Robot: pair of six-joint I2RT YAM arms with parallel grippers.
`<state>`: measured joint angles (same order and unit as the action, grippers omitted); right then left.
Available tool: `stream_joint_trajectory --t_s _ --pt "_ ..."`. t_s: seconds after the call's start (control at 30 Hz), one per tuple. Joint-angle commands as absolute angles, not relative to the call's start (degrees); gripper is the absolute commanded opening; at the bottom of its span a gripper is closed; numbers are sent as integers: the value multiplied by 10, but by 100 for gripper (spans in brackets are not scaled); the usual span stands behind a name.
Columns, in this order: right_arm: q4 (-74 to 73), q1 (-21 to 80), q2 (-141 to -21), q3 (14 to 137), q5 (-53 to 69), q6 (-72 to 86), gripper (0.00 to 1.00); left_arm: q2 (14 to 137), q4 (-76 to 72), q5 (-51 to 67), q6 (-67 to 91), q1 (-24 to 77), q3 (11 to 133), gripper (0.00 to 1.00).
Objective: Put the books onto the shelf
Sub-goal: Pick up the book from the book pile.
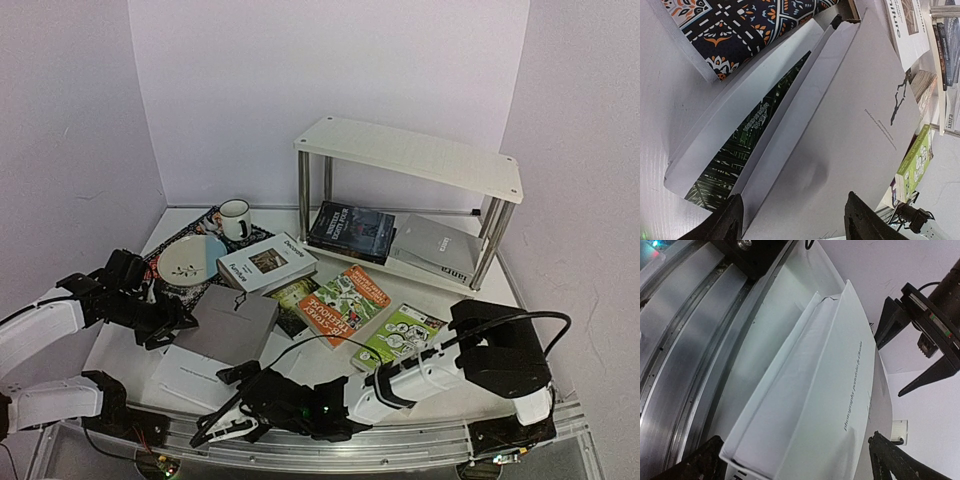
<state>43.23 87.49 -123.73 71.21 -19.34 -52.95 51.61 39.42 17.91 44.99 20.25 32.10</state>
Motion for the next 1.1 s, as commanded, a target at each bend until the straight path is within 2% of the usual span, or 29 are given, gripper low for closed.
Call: stream_joint_trajectory --t_s 0.0,0.13,0.4,0.47,0.57,1.07 --pt "476 881 -1251 747 -240 -570 93 514 374 197 458 201 322 70" --pt "535 886 -1250 726 -260 -612 81 513 374 193 455 201 334 70" --pt "651 897 -1240 677 -296 -698 41 508 378 174 441 201 394 76" --pt "660 898 -1233 670 -306 -710 35 505 382 167 439 201 418 78" --pt "665 898 -1215 659 -317 -724 29 497 388 150 437 201 450 81" --pt "664 898 -1080 599 -414 -858 27 515 390 120 381 201 542 84"
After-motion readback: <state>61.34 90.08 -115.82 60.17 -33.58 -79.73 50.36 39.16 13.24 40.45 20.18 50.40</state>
